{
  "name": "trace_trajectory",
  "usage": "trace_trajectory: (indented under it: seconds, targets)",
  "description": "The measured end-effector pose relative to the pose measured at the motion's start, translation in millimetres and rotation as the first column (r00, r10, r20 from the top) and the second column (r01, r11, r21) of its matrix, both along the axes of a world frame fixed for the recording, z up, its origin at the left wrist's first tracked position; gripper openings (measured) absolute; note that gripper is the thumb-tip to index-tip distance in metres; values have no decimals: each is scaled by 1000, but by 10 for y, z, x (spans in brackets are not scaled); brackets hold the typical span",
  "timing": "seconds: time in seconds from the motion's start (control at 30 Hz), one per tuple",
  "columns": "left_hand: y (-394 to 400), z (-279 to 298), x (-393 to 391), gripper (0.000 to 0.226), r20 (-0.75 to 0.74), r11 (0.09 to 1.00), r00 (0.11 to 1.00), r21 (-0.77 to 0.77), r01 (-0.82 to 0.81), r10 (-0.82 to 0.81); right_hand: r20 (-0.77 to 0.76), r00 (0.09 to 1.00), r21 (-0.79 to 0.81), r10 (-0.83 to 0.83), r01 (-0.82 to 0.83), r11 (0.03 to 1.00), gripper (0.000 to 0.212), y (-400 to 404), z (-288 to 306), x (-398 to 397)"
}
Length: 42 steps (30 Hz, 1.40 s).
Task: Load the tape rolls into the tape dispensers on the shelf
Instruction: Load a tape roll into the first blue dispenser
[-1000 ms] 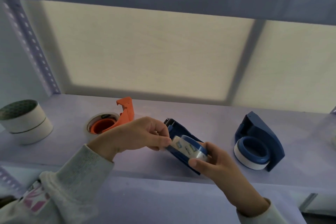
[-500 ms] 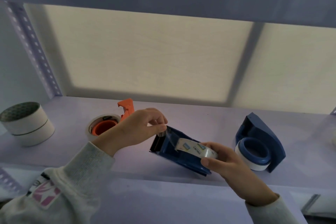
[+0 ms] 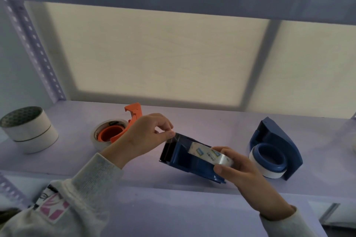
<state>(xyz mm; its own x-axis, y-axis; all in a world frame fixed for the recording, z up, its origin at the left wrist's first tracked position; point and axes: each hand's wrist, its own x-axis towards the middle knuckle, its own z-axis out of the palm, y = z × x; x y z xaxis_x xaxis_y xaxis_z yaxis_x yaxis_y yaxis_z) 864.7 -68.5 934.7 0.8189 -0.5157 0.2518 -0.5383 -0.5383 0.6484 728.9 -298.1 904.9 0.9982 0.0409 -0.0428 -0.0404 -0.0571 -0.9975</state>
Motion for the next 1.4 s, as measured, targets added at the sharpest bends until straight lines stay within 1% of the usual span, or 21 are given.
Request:
trace_trajectory:
  seconds: [0.17,0.23,0.33,0.37,0.43,0.53,0.6,0.7,0.8,0.9,1.0,1.1,1.17,1.23,1.27,1.33,1.4]
  targets:
    - [13,-72,-7,11,-47,1000,999,-6,-1,1,-11,1000,-16,-19,19,1000,54,-29,-14,24]
    - [-9,-94,-7,10,-71,1000,997,-9,-10,10,-17,1000,3,-18,18,1000,52,-29,-8,35]
    - [-47,-98,12,13,-87,1000,996,-11,-20,19,-69,996,79,-51,56,995,43,-2,-10,47]
    - [-59,-95,22,15,-82,1000,996,-12,-28,27,-74,996,90,-53,60,994,44,4,-18,52]
    - [-89,-84,40,16,-55,999,998,-9,-41,41,-64,997,82,-48,54,995,52,18,-30,58]
    - [-127,-95,62,13,4,999,999,16,-42,42,-44,998,76,-44,47,996,75,25,-42,64]
    - [-140,-115,67,14,46,998,998,54,-35,32,-46,998,72,-53,56,996,80,24,-50,71]
    - [-150,-148,62,15,81,995,997,99,-18,10,-50,998,78,-46,49,996,74,14,-56,78]
    - [-182,-149,64,20,57,994,998,112,-3,-3,-77,995,105,-64,72,992,53,19,-22,68]
    - [-193,-123,90,22,12,988,1000,152,18,-20,-90,993,97,-78,87,992,59,-6,-33,82]
    - [-148,-124,122,23,-85,972,995,224,74,-56,-102,988,92,-118,127,988,44,-3,-13,87]
    - [-106,-151,144,20,-165,971,985,225,83,-46,-89,985,42,-145,149,988,45,16,6,100]
    - [-90,-157,142,20,-217,976,976,203,80,-35,-42,988,-23,-152,151,988,40,38,11,102]
    - [-67,-155,129,20,-279,979,960,184,83,-29,62,983,-123,-172,178,976,34,64,4,101]
    - [-52,-154,123,19,-308,980,951,179,83,-24,134,972,-173,-192,214,961,34,73,-13,100]
    - [-19,-170,112,16,-371,987,929,140,77,-20,289,925,-260,-247,325,909,39,72,-74,95]
    - [11,-201,104,13,-430,995,902,69,66,-30,404,879,-390,-254,417,821,41,11,-166,104]
